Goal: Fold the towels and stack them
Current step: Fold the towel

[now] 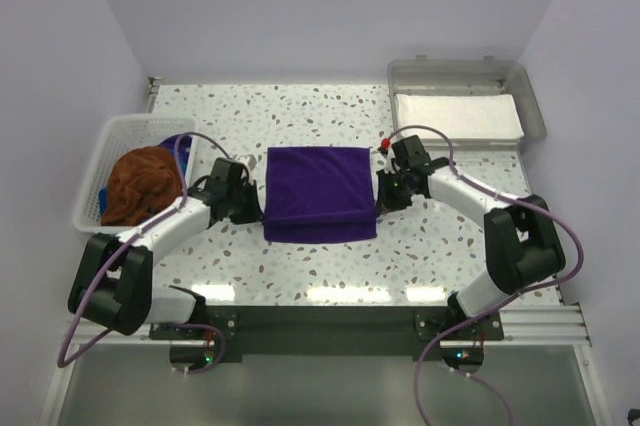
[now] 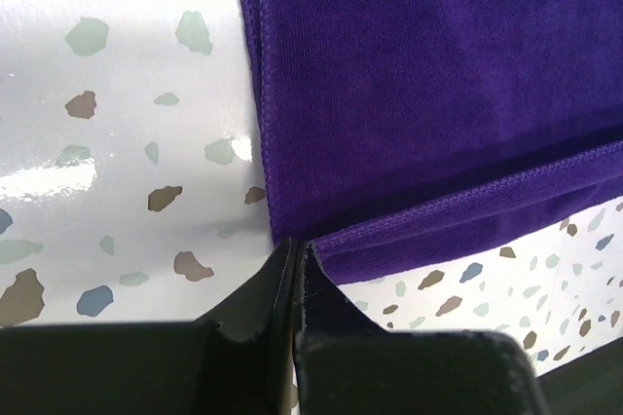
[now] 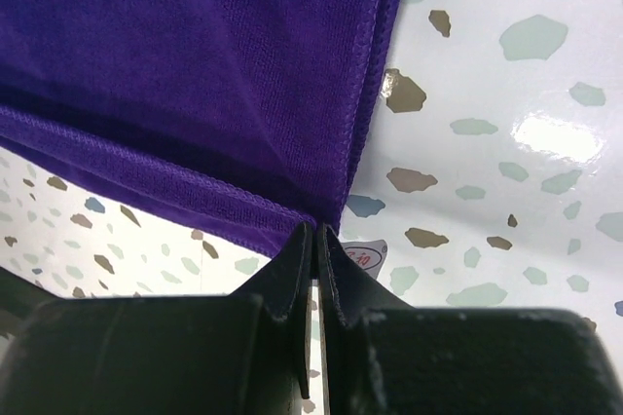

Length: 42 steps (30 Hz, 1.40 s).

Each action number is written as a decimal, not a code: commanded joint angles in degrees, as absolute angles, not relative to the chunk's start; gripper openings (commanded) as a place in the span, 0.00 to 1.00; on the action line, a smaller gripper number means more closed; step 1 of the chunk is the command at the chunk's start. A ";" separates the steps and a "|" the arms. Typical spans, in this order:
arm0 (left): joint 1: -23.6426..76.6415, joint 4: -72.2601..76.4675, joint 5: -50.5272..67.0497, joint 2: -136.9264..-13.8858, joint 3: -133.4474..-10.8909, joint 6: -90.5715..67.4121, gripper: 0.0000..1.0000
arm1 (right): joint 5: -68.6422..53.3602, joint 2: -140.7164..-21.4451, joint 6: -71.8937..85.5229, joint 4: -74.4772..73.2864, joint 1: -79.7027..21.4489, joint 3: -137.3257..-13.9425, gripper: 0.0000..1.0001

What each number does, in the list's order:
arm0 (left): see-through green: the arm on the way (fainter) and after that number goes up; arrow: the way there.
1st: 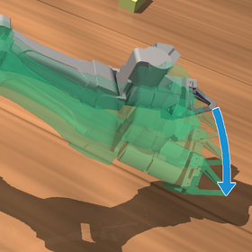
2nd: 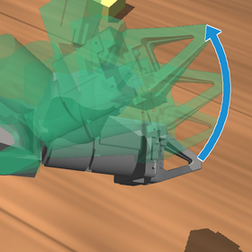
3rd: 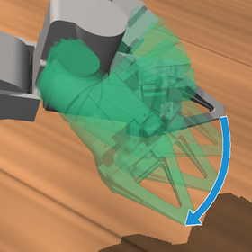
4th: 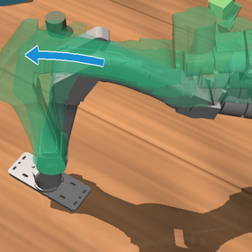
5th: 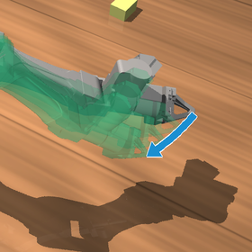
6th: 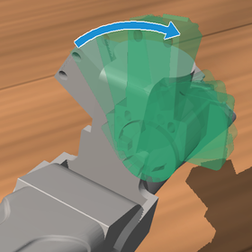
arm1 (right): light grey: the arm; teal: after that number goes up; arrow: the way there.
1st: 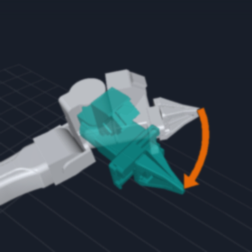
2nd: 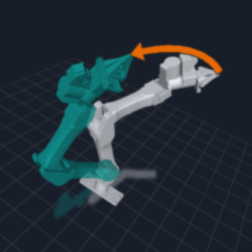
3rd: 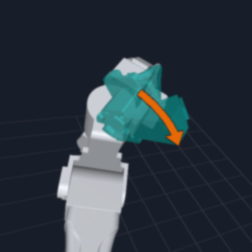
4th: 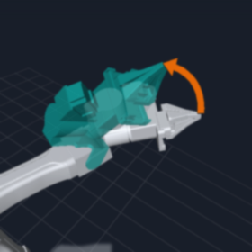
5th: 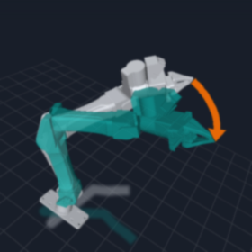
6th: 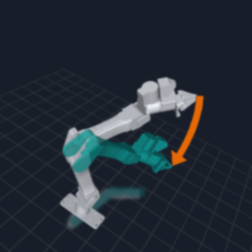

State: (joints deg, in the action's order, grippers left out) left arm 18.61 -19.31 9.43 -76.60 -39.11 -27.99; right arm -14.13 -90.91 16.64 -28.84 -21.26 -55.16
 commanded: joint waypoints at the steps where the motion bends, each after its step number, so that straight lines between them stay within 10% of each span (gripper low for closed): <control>1: 18.28 -21.01 3.07 -75.50 -39.20 -27.42 0.00 | -8.43 -88.86 14.59 -31.20 -20.04 -55.55 0.00; 14: 19.77 -16.79 5.62 -76.03 -33.58 -28.83 0.06 | -10.99 -90.97 14.59 -28.04 -20.92 -51.77 0.16; 19: 20.13 -19.24 7.11 -71.64 -33.57 -29.18 0.31 | -13.79 -87.82 13.71 -31.28 -22.15 -52.55 0.41; 26: 21.36 -22.41 10.19 -61.80 -34.01 -30.67 0.67 | -13.45 -82.97 10.90 -36.38 -27.24 -57.91 0.43; 42: 22.50 -18.90 6.33 -69.78 -39.55 -29.53 0.59 | -6.50 -98.69 13.36 -27.69 -38.58 -68.29 0.33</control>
State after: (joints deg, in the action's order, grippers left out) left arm 21.61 -20.91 7.60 -69.32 -37.54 -29.52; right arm -9.39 -96.62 12.53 -30.28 -36.95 -66.04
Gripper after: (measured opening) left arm 0.596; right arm 0.336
